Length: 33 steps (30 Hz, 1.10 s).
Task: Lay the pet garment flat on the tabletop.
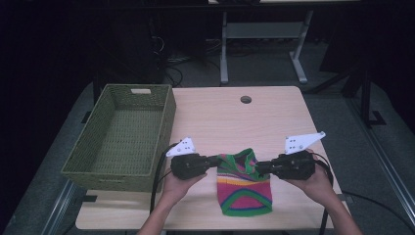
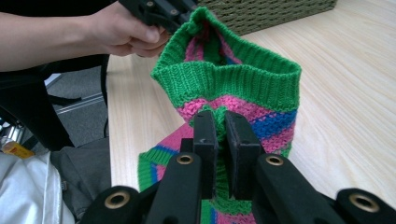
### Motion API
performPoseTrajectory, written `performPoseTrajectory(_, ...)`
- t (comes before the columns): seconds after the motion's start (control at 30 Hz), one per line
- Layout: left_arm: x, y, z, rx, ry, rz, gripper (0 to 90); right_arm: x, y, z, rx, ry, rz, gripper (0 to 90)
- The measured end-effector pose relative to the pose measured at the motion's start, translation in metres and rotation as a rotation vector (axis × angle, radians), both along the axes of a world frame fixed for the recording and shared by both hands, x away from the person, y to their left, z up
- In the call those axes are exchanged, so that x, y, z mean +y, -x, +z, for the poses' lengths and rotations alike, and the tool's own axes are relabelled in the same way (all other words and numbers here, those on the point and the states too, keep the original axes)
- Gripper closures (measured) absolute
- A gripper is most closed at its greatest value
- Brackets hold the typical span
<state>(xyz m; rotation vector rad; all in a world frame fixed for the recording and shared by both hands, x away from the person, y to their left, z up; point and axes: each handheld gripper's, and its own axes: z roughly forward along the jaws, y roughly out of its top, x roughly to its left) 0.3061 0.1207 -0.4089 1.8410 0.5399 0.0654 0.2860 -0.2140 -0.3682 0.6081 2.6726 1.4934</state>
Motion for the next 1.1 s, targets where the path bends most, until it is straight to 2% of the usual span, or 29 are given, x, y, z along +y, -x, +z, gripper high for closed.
performPoseTrajectory(0.27, -0.001, -0.004, -0.001, 0.004, -0.019, 0.014, 85.1, 0.001, -0.002, -0.001, 0.001, 0.001, -0.007, 83.4)
performPoseTrajectory(0.37, -0.002, -0.005, -0.002, 0.016, -0.014, 0.02, 85.1, -0.001, -0.005, -0.002, 0.005, 0.0, -0.022, 83.3)
performPoseTrajectory(0.5, -0.003, -0.008, -0.003, 0.015, -0.015, 0.028, 85.0, -0.003, -0.012, -0.003, 0.013, 0.005, -0.046, 83.3)
performPoseTrajectory(0.77, -0.004, -0.016, -0.007, 0.031, -0.011, 0.062, 85.0, -0.004, -0.026, -0.004, 0.016, 0.02, -0.063, 83.0)
performPoseTrajectory(1.03, -0.002, -0.02, -0.009, 0.04, -0.017, 0.076, 85.0, -0.003, -0.04, -0.004, 0.025, 0.032, -0.083, 83.0)
performPoseTrajectory(1.1, -0.001, -0.022, -0.011, 0.061, 0.003, 0.071, 85.0, -0.002, -0.041, -0.003, 0.026, 0.038, -0.084, 82.7)
